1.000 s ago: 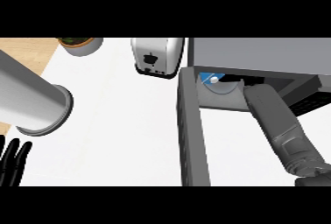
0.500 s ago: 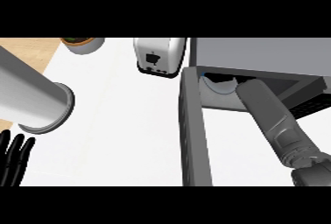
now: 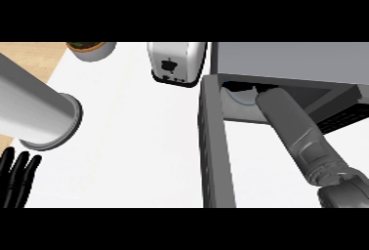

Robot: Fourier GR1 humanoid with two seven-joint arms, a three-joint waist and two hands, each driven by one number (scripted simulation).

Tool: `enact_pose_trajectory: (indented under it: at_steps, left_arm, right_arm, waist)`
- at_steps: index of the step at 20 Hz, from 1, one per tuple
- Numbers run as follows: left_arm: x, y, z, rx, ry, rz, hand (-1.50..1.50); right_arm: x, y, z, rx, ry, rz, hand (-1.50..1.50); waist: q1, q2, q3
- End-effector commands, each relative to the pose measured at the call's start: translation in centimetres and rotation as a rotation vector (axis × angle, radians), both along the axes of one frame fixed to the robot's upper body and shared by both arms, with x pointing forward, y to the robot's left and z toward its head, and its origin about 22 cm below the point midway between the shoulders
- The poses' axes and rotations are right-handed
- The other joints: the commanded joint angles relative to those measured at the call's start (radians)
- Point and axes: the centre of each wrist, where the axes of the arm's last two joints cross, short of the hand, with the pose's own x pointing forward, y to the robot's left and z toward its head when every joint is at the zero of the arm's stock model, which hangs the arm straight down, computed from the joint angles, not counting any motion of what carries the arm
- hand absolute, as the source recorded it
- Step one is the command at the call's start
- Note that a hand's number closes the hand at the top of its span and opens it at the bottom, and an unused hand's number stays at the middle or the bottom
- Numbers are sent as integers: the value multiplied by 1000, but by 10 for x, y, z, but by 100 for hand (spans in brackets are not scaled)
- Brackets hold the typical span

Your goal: Pick up the milk, place it into the microwave and close the microwave

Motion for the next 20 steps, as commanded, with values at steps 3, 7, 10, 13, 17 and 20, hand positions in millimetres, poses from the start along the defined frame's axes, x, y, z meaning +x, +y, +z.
enact_pose_trajectory:
  at_steps: [3, 7, 10, 13, 17, 20]
  left_arm:
    - [0, 0, -9, 0, 12, -3, -150]
    - [-2, -10, -3, 21, 24, 7, -150]
    - [-3, -11, -10, 16, 25, -15, -150]
    - [-9, -12, -6, 5, 23, -8, -150]
    - [-16, -14, 3, -4, 19, 5, -150]
    - [-9, -16, 1, -1, 23, -8, -150]
  right_arm:
    - [2, -4, 5, 56, -24, -47, -150]
    - [5, -11, 11, 42, -58, -63, -150]
    - [2, -28, 6, 62, -85, -79, -150]
    - [10, -45, 25, 52, -112, -95, -150]
    - [4, -53, 15, 64, -114, -131, -150]
    - [4, -73, 21, 109, -101, -63, -150]
  waist:
    - [-12, -5, -1]
    - [-22, -7, 0]
    - [-21, -7, 0]
    - [-21, -9, 0]
    - [-24, -11, 0]
    - [-37, -11, 0]
